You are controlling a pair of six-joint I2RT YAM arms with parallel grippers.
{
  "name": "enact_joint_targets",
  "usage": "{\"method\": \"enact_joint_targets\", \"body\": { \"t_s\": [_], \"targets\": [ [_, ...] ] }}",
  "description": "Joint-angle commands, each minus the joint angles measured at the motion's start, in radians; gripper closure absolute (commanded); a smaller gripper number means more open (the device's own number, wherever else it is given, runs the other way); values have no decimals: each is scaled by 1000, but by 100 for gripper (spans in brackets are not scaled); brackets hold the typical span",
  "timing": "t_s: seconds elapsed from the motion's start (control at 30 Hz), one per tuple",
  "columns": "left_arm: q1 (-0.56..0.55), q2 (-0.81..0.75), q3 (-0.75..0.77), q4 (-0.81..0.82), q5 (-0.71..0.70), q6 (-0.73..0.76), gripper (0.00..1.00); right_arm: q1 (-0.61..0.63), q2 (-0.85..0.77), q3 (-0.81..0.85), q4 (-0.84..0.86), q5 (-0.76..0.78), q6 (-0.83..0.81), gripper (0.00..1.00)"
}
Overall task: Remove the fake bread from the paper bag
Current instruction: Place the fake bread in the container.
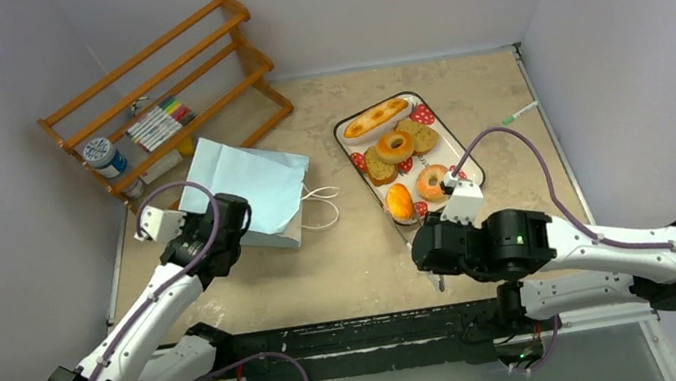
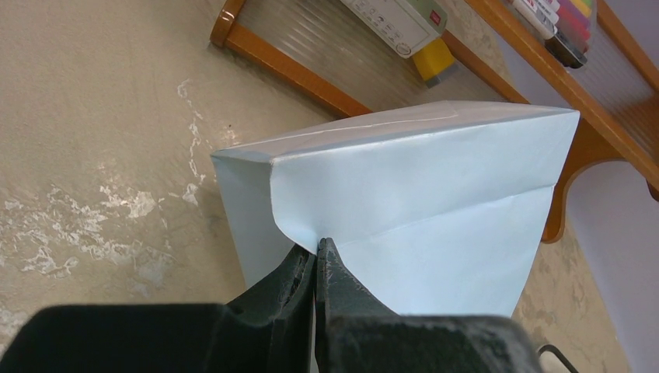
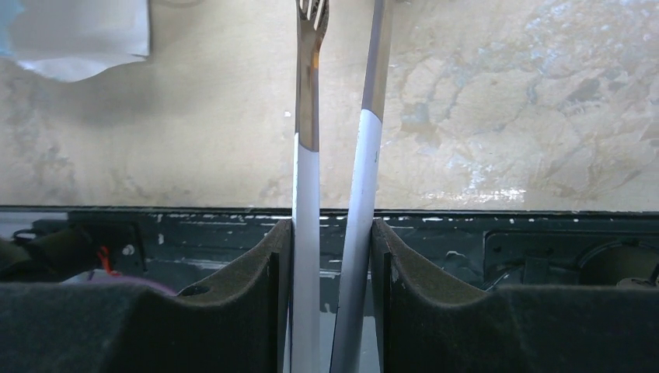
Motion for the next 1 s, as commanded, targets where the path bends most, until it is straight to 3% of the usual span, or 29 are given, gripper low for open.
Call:
{"method": "enact_joint_targets", "body": {
  "t_s": [0.0,0.2,0.5,0.73,0.77,0.87,0.97],
  "targets": [
    [7,-29,16,20,16,59,100,-8,14,-36,3,72,82,100],
    [7,-64,7,3,37,78,100,-33,45,-71,37,98,95,100],
    [7,-146,-28,3,96,69,100,-185,42,-176,222,69,-89,100],
    [7,-195,-50,-7,150,24,100,-218,37,-263,300,25,-108,100],
    [7,-200,-51,-13,153,14,100,-217,32,-271,306,16,-102,99],
    [7,-220,-55,-26,160,-11,100,-217,12,-298,312,-3,-81,79],
    [7,-236,-59,-42,165,-31,100,-218,-14,-317,309,-27,-63,72]
  ]
}}
